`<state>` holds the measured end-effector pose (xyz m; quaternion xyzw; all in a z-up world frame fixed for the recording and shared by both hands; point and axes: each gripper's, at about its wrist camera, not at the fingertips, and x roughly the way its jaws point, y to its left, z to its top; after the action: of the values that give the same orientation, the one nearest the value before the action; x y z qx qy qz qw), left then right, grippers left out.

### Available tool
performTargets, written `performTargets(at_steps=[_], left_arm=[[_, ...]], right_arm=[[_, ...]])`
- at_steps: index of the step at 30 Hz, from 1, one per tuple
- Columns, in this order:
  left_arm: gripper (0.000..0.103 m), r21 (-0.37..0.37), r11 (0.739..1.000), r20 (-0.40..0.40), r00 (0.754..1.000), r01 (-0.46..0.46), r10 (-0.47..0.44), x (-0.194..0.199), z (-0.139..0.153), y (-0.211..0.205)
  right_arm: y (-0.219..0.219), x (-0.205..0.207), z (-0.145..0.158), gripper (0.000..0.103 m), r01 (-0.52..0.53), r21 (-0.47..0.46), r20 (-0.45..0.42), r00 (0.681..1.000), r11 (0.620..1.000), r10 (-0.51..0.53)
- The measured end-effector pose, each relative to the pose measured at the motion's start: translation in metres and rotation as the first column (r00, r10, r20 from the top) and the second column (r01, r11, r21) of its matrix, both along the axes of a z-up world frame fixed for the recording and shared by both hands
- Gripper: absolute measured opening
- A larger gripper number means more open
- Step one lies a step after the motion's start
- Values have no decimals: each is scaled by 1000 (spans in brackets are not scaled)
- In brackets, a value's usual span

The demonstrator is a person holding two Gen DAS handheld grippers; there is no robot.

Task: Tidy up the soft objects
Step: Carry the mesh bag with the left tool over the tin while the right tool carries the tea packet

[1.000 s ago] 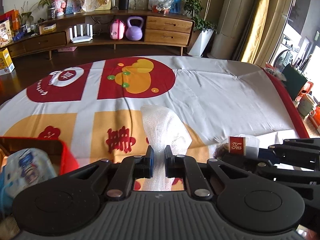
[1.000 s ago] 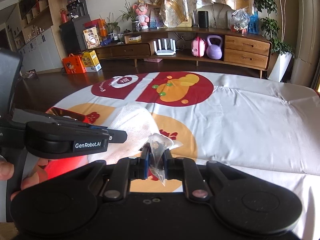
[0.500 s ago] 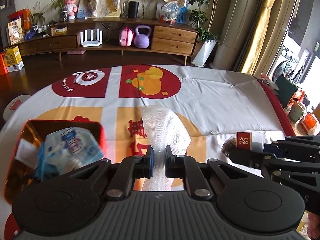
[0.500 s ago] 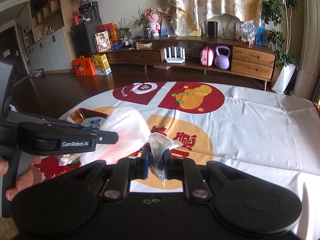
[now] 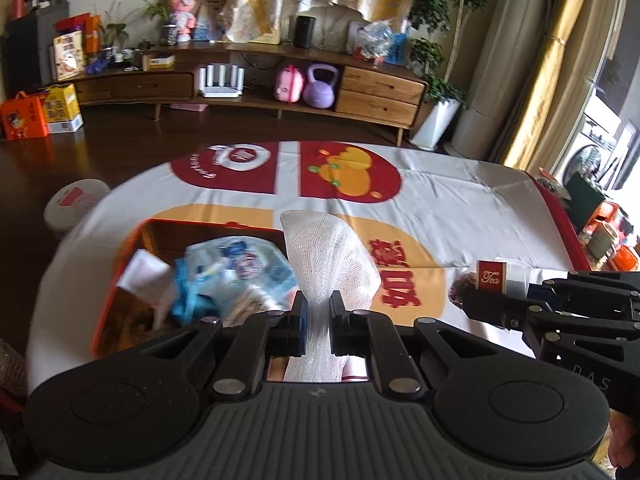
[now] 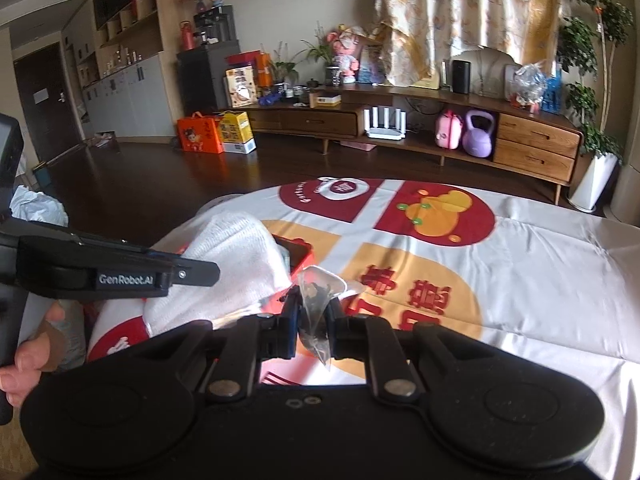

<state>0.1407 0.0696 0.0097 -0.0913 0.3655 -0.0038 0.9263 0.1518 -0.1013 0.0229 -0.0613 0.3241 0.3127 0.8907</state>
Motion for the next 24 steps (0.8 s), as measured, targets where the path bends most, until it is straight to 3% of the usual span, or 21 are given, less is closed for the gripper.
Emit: performTargets(at_steps=[12,24], left_arm=[[10,25,992,7,992,-124,123,-15,1,66],[10,37,970,-22,970,-241,242,9,-26,123]], right_arm=[[52,-1,-7,13,-69,-4,-16,998,998,69],[104,29,-23,13,-100,-51,-2,995,994,100]])
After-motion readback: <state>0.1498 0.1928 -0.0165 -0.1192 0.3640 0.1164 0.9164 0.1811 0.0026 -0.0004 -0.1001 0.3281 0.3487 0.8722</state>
